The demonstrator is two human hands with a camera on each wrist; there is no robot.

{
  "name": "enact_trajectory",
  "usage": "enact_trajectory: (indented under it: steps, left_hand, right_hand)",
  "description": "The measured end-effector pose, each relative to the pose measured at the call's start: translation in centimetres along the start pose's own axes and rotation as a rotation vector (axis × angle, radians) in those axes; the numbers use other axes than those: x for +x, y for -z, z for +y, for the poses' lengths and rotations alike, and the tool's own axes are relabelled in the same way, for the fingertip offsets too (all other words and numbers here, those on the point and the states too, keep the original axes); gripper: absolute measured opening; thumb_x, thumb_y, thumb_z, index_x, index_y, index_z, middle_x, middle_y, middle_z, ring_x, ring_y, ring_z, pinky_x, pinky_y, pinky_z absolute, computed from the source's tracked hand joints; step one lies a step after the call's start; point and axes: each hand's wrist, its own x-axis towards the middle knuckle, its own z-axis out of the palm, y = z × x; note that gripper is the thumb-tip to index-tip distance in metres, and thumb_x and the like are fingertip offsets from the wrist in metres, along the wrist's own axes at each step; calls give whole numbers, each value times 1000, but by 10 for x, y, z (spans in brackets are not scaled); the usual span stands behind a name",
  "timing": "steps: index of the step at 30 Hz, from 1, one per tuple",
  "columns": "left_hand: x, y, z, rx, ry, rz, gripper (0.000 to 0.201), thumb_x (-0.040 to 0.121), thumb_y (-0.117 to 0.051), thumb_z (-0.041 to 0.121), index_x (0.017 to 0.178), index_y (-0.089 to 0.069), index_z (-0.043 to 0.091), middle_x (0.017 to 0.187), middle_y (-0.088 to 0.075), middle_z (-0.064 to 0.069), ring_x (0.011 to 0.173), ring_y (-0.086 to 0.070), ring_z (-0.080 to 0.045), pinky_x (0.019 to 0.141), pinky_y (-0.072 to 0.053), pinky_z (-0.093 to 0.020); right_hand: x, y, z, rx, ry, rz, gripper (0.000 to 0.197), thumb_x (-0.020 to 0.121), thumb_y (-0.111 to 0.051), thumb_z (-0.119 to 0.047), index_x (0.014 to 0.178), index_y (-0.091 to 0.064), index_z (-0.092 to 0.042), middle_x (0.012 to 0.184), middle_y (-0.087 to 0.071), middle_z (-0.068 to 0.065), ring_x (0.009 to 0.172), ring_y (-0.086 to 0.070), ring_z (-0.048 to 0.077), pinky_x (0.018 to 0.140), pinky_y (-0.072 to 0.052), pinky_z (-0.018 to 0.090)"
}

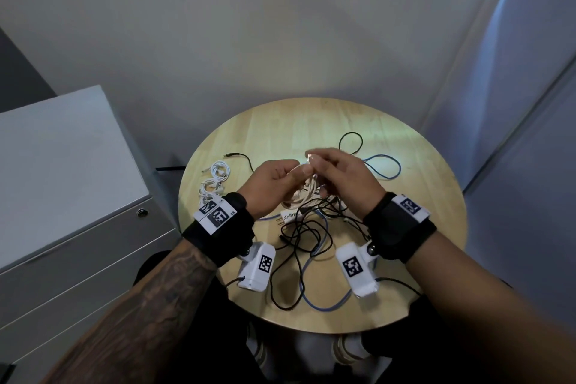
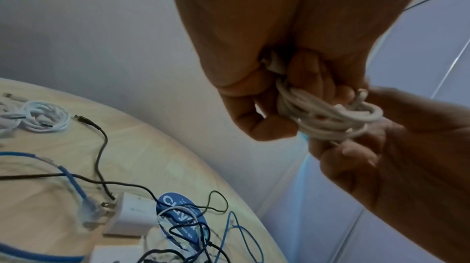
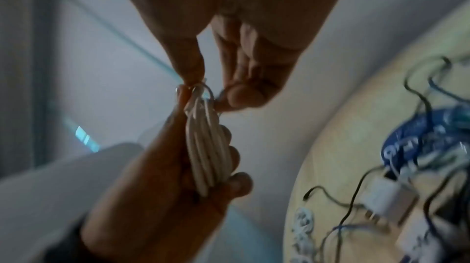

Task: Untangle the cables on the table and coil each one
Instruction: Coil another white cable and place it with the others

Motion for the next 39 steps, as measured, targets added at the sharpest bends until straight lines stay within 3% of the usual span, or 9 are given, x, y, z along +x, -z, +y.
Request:
enact_trajectory:
  steps: [4,9,15,21,26,29,32,35,39]
  left_hand:
    - [-2,-1,2,23,19,-29,36,100,-51,30,66,-58,20,58,-40,5,51,-32,-11,51,-33,-20]
    - [-1,-7,-5,-255,158,-10,33,104,-40,27,82,-55,8,64,-38,1,54,-34,-10,53,-29,-19]
    - [-3,-13,-7,-226,82,8,16,104,-42,17,100,-48,3,65,-38,1,55,-34,-10,54,-31,-18]
    - [-6,-10,-19,-237,20,205,20,104,-44,15,92,-52,1,63,-38,2,55,-33,-10,56,-30,-24]
    - [-4,-15,-15,-188,-5,263,22,100,-53,17,95,-67,1,62,-58,5,58,-54,-9,57,-42,-19]
    - [0,-18,-13,-170,-18,354,20,98,-57,13,100,-72,0,70,-68,8,61,-59,4,57,-45,-12]
    - [4,-16,-17,-147,-44,439,15,95,-63,15,100,-75,7,86,-71,-2,70,-63,2,65,-48,-15]
    - [6,-15,-23,-109,-65,457,12,93,-64,15,96,-75,10,78,-66,4,66,-60,-1,65,-47,-19]
    - [6,-15,-25,-109,-81,419,10,91,-67,15,97,-75,17,81,-71,1,67,-62,-4,64,-50,-24]
  right_hand:
    - [2,6,-5,-88,28,-107,16,98,-54,-12,97,-69,-5,83,-67,1,68,-57,3,60,-43,16]
    - [15,15,-13,-79,179,214,19,98,-52,-7,87,-68,-9,68,-65,-16,61,-46,3,59,-38,15]
    - [19,13,-9,-21,178,330,21,97,-53,-11,82,-67,-15,75,-67,-11,66,-48,9,59,-41,20]
    - [11,12,11,-121,147,223,23,93,-55,-5,97,-66,-25,76,-68,-2,70,-61,17,63,-48,29]
    - [0,-7,29,-332,156,127,34,96,-54,-11,88,-71,-40,85,-72,-12,80,-66,10,72,-55,30]
    - [1,-15,23,-69,25,175,36,93,-49,-4,93,-75,-29,84,-74,1,80,-68,27,68,-55,38]
    - [1,-19,18,171,-60,178,23,93,-54,-7,114,-62,-14,80,-71,9,77,-66,26,71,-56,39]
    - [-2,-21,20,142,-45,86,39,84,-74,-19,118,-55,-18,86,-74,12,81,-68,24,84,-54,41]
    - [0,-17,21,75,-57,5,47,80,-77,-3,115,-50,-16,90,-75,16,84,-71,28,90,-54,47]
